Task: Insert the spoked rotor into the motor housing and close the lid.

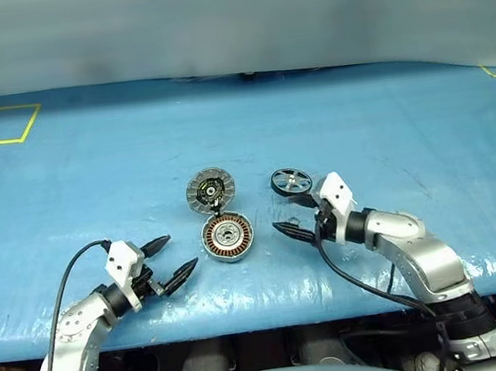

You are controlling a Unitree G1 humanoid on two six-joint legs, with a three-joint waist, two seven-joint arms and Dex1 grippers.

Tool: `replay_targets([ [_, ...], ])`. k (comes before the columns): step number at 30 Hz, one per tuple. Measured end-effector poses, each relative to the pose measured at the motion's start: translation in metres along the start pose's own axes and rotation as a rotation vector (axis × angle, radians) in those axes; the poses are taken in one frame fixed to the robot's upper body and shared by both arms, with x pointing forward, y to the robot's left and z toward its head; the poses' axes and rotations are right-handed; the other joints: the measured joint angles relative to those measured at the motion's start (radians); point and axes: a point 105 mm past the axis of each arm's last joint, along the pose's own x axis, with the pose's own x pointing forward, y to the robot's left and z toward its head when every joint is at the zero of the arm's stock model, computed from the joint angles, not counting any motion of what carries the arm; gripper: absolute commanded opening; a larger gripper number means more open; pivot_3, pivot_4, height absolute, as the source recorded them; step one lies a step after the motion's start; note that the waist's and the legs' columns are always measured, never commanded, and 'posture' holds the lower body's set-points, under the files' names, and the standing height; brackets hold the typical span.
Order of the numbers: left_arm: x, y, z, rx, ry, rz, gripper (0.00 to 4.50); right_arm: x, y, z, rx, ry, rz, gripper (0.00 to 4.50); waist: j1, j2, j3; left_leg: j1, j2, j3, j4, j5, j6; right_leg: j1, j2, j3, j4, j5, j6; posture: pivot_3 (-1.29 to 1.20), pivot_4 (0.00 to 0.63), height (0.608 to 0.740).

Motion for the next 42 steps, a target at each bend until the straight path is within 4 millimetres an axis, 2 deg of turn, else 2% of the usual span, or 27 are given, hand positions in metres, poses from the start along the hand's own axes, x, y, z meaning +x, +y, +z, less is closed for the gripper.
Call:
replay_targets([
  [5,0.004,-0.009,0.003,0.017,-0.006,-0.061,4.5,0.0,-0.008,-0.009,0.024,-0.014,-0.047,3.98,0.001,0.0,0.0,0.0,0.001,0.0,0.0,0.0,0.0,0.0,0.0,0.0,0.0,0.0,0.0,0.0,0.15,0.74],
  [9,0.006,-0.008,0.005,0.029,-0.013,-0.063,4.5,0.004,-0.016,-0.015,0.022,-0.012,-0.094,3.98,0.002,0.0,0.0,0.0,0.0,0.0,0.0,0.0,0.0,0.0,0.0,0.0,0.0,0.0,0.0,0.0,0.15,0.74],
  [14,0.008,-0.007,0.01,0.049,-0.038,-0.063,4.5,0.002,-0.025,-0.025,-0.064,0.044,-0.136,2.45,0.002,0.0,0.0,0.001,0.0,0.001,0.0,0.0,0.001,0.001,0.0,-0.001,0.0,0.0,0.0,0.0,0.15,0.74],
  [19,0.009,-0.007,0.012,0.078,-0.04,-0.062,4.5,0.002,-0.024,-0.028,-0.12,0.062,-0.121,0.78,0.002,-0.001,-0.001,0.002,0.0,0.001,0.001,0.001,0.001,0.002,0.0,-0.001,0.0,0.0,0.0,0.0,0.15,0.74],
  [20,0.009,-0.007,0.012,0.088,-0.036,-0.062,4.5,0.002,-0.024,-0.028,-0.128,0.064,-0.122,0.7,0.002,-0.001,-0.001,0.002,0.0,0.001,0.001,0.001,0.001,0.003,0.0,-0.001,0.0,0.0,0.0,0.0,0.15,0.74],
  [25,0.011,-0.009,0.01,0.119,-0.025,-0.055,4.5,0.001,-0.023,-0.028,-0.111,0.052,-0.117,0.7,0.003,-0.001,-0.001,0.002,0.0,0.001,0.001,0.0,0.0,0.003,0.0,0.0,0.0,0.0,0.0,0.0,0.15,0.74],
  [28,0.014,-0.012,0.013,0.084,-0.077,-0.064,4.5,-0.002,-0.01,-0.026,0.009,0.018,-0.038,0.7,0.005,-0.001,-0.001,0.001,0.001,0.0,0.001,0.001,0.001,0.001,0.0,0.0,0.0,0.0,0.0,0.0,0.15,0.74],
  [30,0.015,-0.013,0.015,0.081,-0.105,-0.067,4.5,-0.002,0.005,-0.016,0.066,-0.024,0.056,0.7,0.004,0.0,-0.001,0.0,0.001,0.0,0.001,0.001,0.001,0.001,0.0,0.0,0.0,0.0,0.0,0.0,0.15,0.74],
  [33,0.016,-0.012,0.015,0.096,-0.122,-0.07,4.5,-0.002,0.021,0.01,0.027,-0.078,0.155,0.7,0.0,0.0,0.0,0.001,0.001,0.001,0.001,0.001,0.001,0.001,0.0,0.0,0.0,0.0,0.0,0.0,0.15,0.74],
  [36,0.017,-0.013,0.015,0.099,-0.133,-0.091,4.5,0.007,0.032,0.034,-0.042,-0.13,0.202,0.7,0.002,0.0,0.0,0.001,0.001,0.001,0.001,0.0,0.0,0.001,-0.001,-0.001,0.0,0.0,0.0,0.0,0.15,0.74],
  [42,0.017,-0.02,0.02,0.078,-0.195,-0.161,4.5,0.033,0.049,0.036,-0.099,-0.096,0.246,0.7,0.003,0.0,0.0,0.0,0.0,0.001,0.001,0.0,0.001,0.0,-0.001,-0.001,-0.001,0.0,0.0,0.0,0.15,0.74],
])
